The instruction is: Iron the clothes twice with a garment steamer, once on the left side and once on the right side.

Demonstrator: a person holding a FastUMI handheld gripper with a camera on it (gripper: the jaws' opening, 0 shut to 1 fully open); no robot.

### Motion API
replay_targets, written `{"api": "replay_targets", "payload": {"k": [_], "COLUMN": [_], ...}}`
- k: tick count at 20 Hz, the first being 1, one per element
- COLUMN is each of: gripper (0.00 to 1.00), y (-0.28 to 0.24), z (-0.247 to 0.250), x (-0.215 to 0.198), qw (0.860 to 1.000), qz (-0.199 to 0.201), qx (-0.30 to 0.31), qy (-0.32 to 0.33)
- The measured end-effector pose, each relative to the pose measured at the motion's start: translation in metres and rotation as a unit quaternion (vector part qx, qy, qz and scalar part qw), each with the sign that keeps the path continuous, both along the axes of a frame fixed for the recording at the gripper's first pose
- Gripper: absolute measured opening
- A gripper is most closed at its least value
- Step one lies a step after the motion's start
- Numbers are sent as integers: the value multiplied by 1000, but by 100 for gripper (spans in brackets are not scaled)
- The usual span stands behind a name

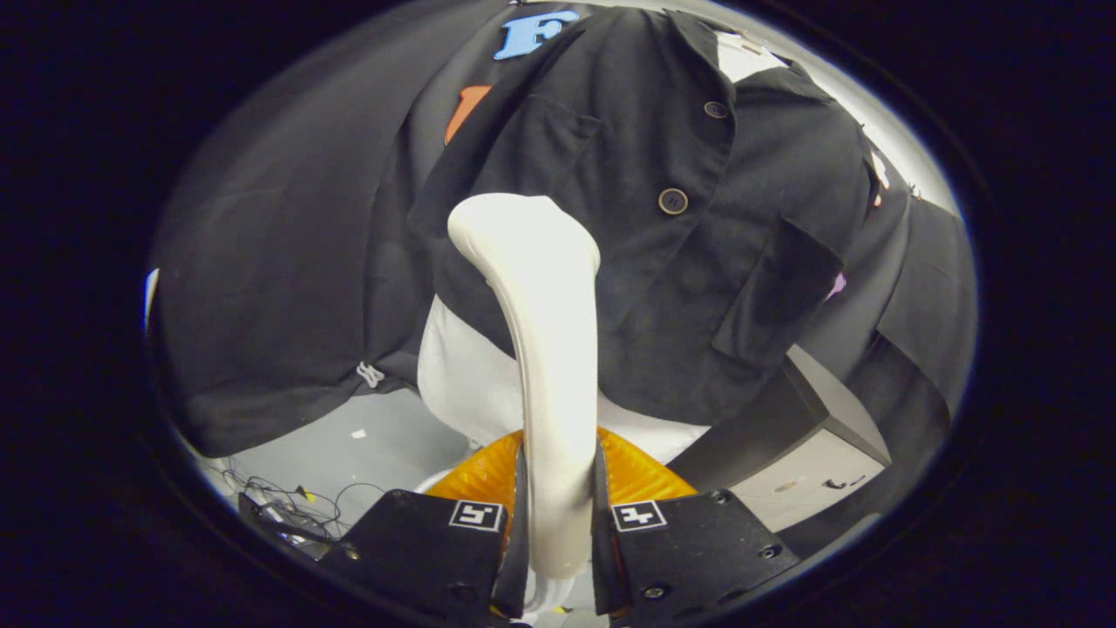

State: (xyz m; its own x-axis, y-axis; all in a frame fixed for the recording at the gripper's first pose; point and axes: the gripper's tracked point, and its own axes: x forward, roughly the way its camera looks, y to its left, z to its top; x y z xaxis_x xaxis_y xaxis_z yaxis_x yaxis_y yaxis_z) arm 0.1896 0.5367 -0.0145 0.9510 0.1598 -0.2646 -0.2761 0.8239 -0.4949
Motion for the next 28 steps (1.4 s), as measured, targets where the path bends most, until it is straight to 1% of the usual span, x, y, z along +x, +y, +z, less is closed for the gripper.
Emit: {"api": "replay_targets", "payload": {"k": [3,6,10,12,15,17,20,24,28], "gripper": [32,32,32,32,32,32,32,32,32], "y": [-17,-48,-119,-168,-255,-319,-406,-491,-536], "z": [13,34,67,79,83,80,69,48,20], "x": [-16,-38,-66,-82,-103,-114,-133,-156,-165], "qw": [1000,998,995,993,987,983,977,970,963], "qz": [15,34,37,26,-4,-27,-55,-75,-77], "qx": [21,46,93,115,158,184,206,233,257], "qy": [3,3,-6,-13,-16,-9,-2,8,26]}}
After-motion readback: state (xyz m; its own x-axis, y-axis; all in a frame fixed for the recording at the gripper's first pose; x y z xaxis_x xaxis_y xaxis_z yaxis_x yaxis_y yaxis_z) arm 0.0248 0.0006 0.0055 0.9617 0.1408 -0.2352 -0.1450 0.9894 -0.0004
